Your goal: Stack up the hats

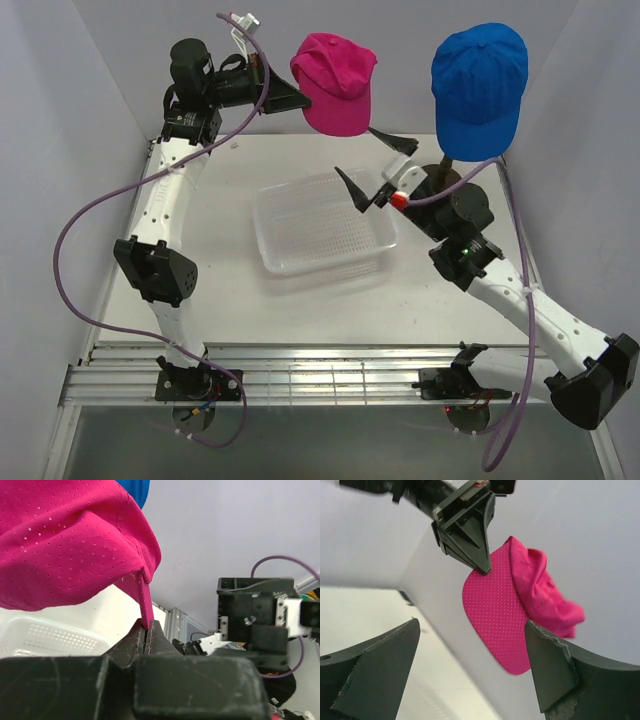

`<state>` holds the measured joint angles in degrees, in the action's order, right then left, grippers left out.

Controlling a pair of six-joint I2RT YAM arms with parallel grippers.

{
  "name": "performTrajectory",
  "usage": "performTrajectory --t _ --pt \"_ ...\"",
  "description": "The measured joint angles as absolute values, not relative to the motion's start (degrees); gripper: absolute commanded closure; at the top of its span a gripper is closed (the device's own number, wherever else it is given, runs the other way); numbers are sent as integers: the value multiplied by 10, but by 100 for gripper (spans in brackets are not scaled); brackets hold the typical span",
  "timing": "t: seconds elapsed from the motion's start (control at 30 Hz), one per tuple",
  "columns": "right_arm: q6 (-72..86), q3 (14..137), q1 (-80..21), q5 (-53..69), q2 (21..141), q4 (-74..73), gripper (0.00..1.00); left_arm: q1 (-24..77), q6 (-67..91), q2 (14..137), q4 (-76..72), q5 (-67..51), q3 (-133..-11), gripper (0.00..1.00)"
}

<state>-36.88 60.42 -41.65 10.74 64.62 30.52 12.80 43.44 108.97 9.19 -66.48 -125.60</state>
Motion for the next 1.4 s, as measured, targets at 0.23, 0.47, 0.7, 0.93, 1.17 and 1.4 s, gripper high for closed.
performTrajectory --t 0.23,0.47,0.7,0.93,1.17,1.4 --pt "26 613 -405 61 567 199 8 125 396 1092 104 -654 -1273 100" --pt "553 347 -256 124 501 422 13 126 404 1092 101 -656 -1273 100" --pt "815 298 -230 136 699 620 2 142 411 1091 98 -659 -1260 100" --pt "834 393 -234 132 720 716 0 153 426 1088 85 -666 -1259 100" --pt "844 445 -239 117 764 748 8 157 452 1088 62 -669 -1259 100" --pt "866 466 -246 114 818 744 9 160 500 1087 7 -682 -1257 100"
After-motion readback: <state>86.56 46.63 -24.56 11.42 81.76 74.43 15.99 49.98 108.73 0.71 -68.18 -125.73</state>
